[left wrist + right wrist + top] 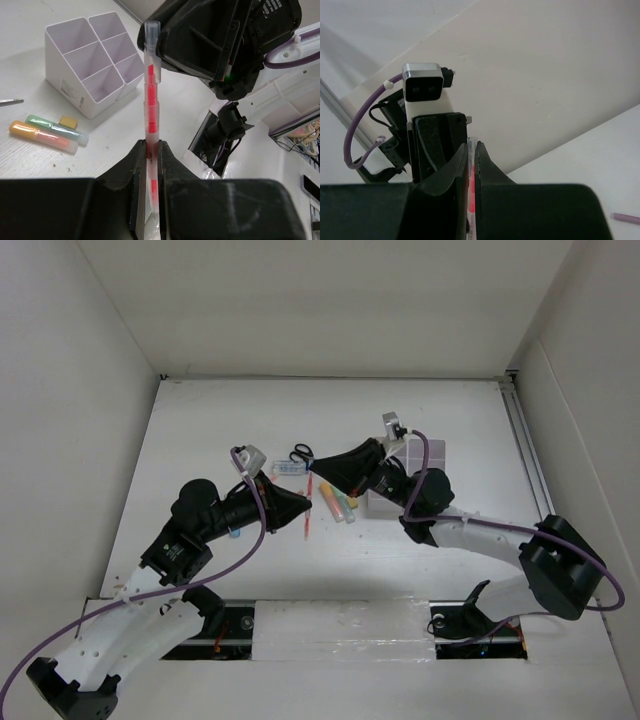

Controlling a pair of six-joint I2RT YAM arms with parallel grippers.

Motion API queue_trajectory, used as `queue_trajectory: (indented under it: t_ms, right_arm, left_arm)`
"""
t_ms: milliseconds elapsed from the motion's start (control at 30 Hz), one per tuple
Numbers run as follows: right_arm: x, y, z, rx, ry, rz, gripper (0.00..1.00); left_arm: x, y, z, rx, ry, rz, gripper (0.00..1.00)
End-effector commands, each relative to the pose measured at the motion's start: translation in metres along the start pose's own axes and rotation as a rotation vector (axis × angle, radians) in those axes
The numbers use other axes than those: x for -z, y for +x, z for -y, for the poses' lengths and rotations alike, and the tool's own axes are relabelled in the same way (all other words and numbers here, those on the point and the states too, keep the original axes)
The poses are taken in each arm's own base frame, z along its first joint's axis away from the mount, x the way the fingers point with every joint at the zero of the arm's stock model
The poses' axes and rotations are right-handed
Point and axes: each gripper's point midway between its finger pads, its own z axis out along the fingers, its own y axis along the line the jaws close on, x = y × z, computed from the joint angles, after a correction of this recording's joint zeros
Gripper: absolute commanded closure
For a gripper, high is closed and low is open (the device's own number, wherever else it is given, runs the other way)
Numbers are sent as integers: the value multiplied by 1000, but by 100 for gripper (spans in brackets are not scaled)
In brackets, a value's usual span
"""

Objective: Sort the stationery into containers
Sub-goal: Cap the pen

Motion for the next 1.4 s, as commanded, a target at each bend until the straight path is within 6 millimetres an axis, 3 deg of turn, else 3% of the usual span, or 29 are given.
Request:
queue_trajectory:
  t_ms: [0, 233, 667, 967, 1367]
  right_arm:
    - [2, -4, -18, 14, -61, 24, 100]
    - [6, 3, -6, 11, -24, 21, 100]
    - [4, 2, 0, 0, 10, 67, 100]
    - [1, 14, 7, 7, 65, 58, 100]
    - [-10, 27, 10, 76, 104, -36, 100]
  left_arm:
    - [1, -15, 1, -30, -4, 63, 100]
    - [1, -15, 2, -21, -4, 63, 100]
    - [0, -21, 6, -4, 9, 86, 100]
    - [-1, -25, 5, 34, 11, 135, 100]
    - [0, -29, -9, -3, -85, 117, 100]
